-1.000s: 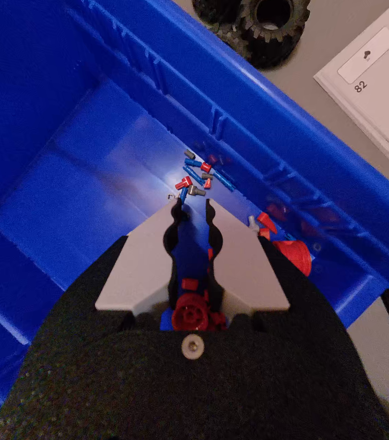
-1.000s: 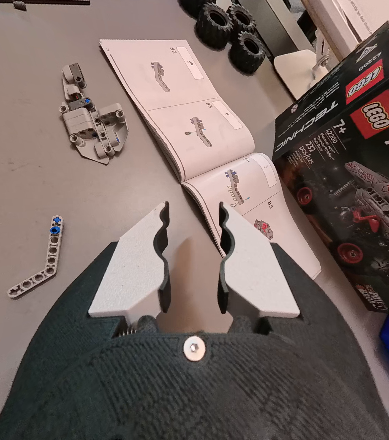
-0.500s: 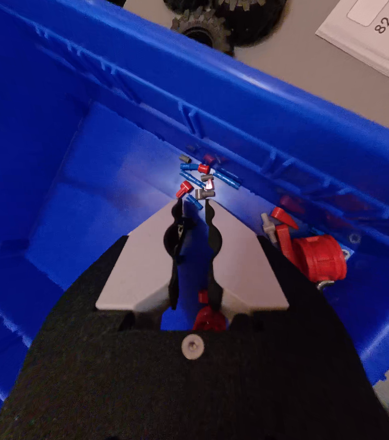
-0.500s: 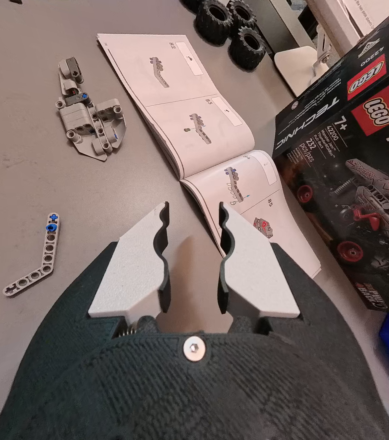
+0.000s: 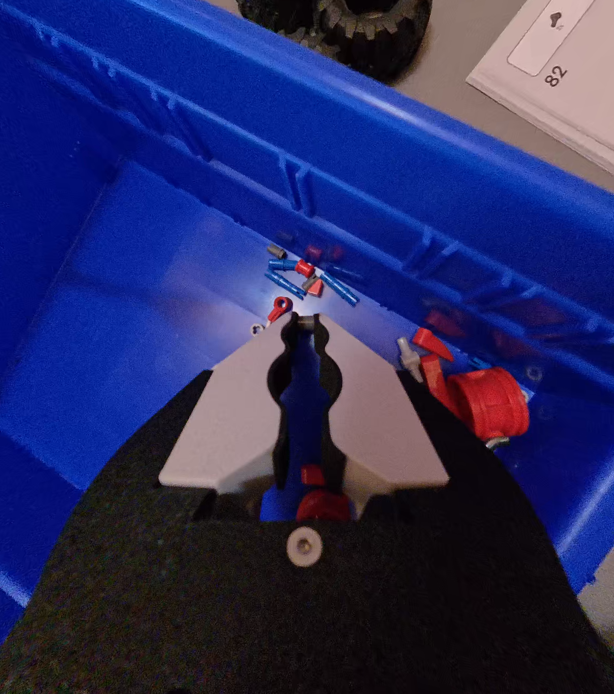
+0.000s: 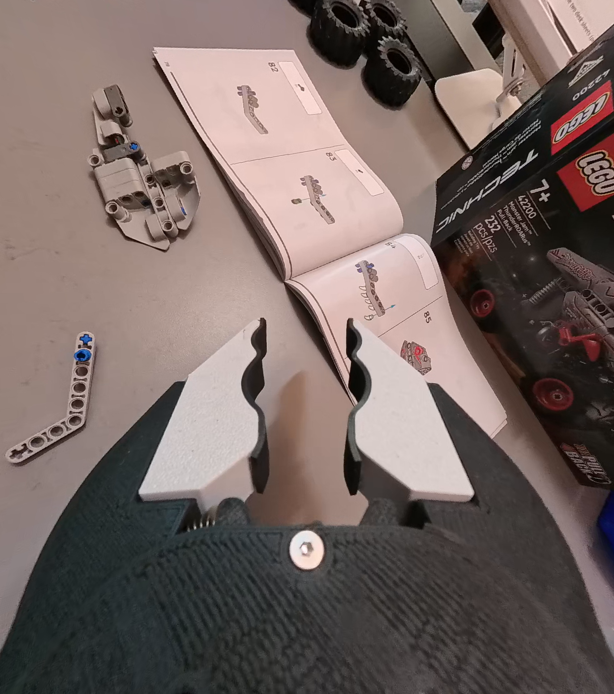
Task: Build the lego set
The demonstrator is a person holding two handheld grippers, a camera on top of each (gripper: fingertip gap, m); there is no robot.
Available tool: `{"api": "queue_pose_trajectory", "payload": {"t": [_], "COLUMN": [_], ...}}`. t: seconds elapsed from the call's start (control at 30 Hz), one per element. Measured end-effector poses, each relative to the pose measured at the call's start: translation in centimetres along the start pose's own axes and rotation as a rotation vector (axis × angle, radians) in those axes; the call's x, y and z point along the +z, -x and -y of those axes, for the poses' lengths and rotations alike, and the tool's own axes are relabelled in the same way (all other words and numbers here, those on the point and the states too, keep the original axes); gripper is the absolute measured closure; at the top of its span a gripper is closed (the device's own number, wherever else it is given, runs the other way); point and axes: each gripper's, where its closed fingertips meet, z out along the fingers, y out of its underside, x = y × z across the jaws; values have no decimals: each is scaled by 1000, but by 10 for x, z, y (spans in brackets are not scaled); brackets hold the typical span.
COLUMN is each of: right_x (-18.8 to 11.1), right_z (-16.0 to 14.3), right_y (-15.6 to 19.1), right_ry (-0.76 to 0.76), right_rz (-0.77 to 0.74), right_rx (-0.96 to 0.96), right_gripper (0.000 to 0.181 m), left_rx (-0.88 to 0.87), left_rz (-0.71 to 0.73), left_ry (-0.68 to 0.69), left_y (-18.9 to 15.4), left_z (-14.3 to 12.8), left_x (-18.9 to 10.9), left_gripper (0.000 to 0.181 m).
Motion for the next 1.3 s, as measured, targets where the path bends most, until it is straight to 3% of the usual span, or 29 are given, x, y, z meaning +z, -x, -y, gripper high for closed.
{"api": "queue_pose_trajectory", "payload": {"t": [0.03, 0.13, 0.43, 0.53, 0.63, 0.73, 0.83, 0.97, 1.13, 1.2, 1.3], "right_x": [0, -1, -1, -2, -1, 0, 0, -3, -8, -8, -4], "right_z": [0, 0, 0, 0, 0, 1, -4, -10, -23, -27, -28], "right_y": [0, 0, -1, -2, -3, -2, -7, -11, -9, -9, -9], "right_ry": [1, -1, -7, -10, -11, -12, 8, 13, 30, 28, 31], "right_rz": [0, -3, -5, -9, -10, -12, -35, -60, -58, -54, -48], "right_rx": [0, 0, 3, 6, 5, 4, 28, 51, 66, 76, 81], "right_gripper": [141, 141, 141, 141, 141, 140, 141, 141, 141, 141, 141], "left_rx": [-2, -2, 82, 245, 381, 466, 462, 487, 512, 516, 499], "left_rz": [-13, -17, -87, -178, -269, -337, -388, -459, -408, -408, -428], "left_ry": [-8, -60, -419, -681, -756, -612, -457, -310, -138, -118, -109], "left_y": [-2, -4, -13, -46, -86, -136, -212, -300, -321, -324, -321], "left_z": [1, 10, 52, 89, 112, 134, 168, 171, 149, 145, 143], "left_x": [-3, -19, -80, -123, -138, -115, -64, -2, 39, 42, 33], "left_gripper": [176, 176, 176, 176, 176, 176, 176, 176, 170, 157, 155]}}
